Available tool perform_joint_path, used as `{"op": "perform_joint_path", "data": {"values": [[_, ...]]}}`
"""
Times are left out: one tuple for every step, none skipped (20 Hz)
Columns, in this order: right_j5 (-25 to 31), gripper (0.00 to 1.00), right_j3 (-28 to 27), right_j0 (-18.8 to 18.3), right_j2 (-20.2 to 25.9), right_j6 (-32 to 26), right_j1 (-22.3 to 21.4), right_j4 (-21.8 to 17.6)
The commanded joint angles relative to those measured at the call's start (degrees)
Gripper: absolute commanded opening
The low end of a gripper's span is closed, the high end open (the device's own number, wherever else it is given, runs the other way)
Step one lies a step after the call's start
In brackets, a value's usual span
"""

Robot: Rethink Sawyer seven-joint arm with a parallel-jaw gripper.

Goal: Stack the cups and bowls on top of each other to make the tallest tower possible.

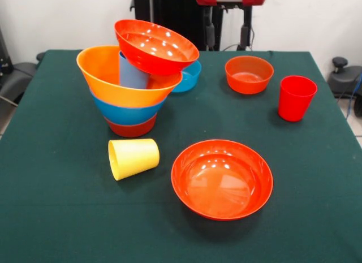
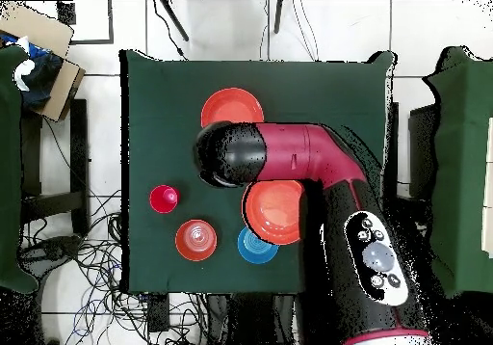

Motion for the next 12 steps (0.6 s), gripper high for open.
{"op": "perform_joint_path", "data": {"values": [[1.70, 1.00, 7.72, -1.80, 0.59, -2.82, -0.43, -0.64], [1.61, 1.00, 8.11, -2.09, 0.61, -2.96, -0.54, -0.70], [1.34, 1.00, 8.65, -2.38, 0.73, -2.98, -0.65, -0.63], [1.03, 1.00, 9.14, -2.62, 0.78, -2.95, -0.84, -0.65], [0.93, 1.00, 9.51, -2.84, 0.89, -2.97, -0.96, -0.61], [0.85, 1.00, 9.69, -3.02, 1.03, -3.05, -0.99, -0.63], [0.97, 1.00, 9.84, -3.21, 1.17, -3.13, -1.04, -0.60], [0.97, 1.00, 9.92, -3.43, 1.34, -3.23, -0.99, -0.58], [1.00, 1.00, 10.08, -3.63, 1.46, -3.28, -1.01, -0.56], [1.07, 1.00, 10.26, -3.83, 1.57, -3.36, -1.18, -0.53], [1.26, 1.00, 10.39, -4.03, 1.66, -3.48, -1.36, -0.51], [1.41, 1.00, 10.44, -4.28, 1.78, -3.69, -1.48, -0.50]]}}
